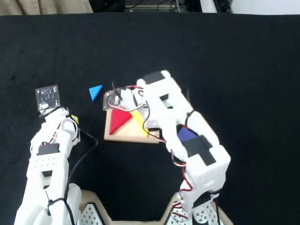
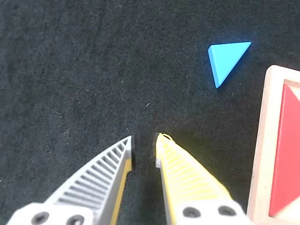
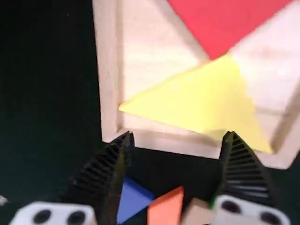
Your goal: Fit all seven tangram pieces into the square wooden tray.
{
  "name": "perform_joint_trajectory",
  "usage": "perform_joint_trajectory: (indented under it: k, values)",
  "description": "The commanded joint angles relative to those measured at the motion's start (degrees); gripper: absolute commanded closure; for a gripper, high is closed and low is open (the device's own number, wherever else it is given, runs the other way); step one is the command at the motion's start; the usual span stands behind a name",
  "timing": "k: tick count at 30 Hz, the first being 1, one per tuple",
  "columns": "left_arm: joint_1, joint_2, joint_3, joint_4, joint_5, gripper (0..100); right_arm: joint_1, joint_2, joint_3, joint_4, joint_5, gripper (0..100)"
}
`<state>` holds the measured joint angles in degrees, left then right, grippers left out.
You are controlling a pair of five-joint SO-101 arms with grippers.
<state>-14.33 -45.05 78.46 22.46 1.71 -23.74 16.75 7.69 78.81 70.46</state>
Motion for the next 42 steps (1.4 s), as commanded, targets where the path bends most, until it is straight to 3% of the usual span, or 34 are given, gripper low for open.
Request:
perform_joint_trajectory:
  k: [1, 9, 15, 26, 28, 34, 42]
  values:
    - [0.8, -0.7, -0.2, -1.1, 0.3, 90, 1.8, -2.9, -1.5, -2.3, 4.6, 69.7]
    - [0.8, -0.7, -0.3, -1.3, 0.3, 90, 2.6, 5.3, -8.7, -4.0, 8.0, 69.4]
    - [0.8, -0.6, 1.5, -5.7, 0.3, 90, 3.0, 12.3, -12.8, -3.6, 9.1, 69.4]
    - [0.8, -0.6, 1.5, -5.9, 0.3, 90, 1.1, 14.4, -9.8, -6.6, 9.1, 69.9]
    - [0.8, -0.6, 1.5, -5.9, 0.3, 90, 1.3, 14.3, -9.4, -7.0, 9.1, 73.0]
    - [0.8, -0.6, 1.5, -5.9, 0.3, 90, 1.4, 13.8, -9.3, -7.3, 8.7, 99.2]
    - [0.8, -0.6, 1.5, -5.9, 0.3, 90, 1.4, 13.6, -10.9, -7.1, 3.0, 98.9]
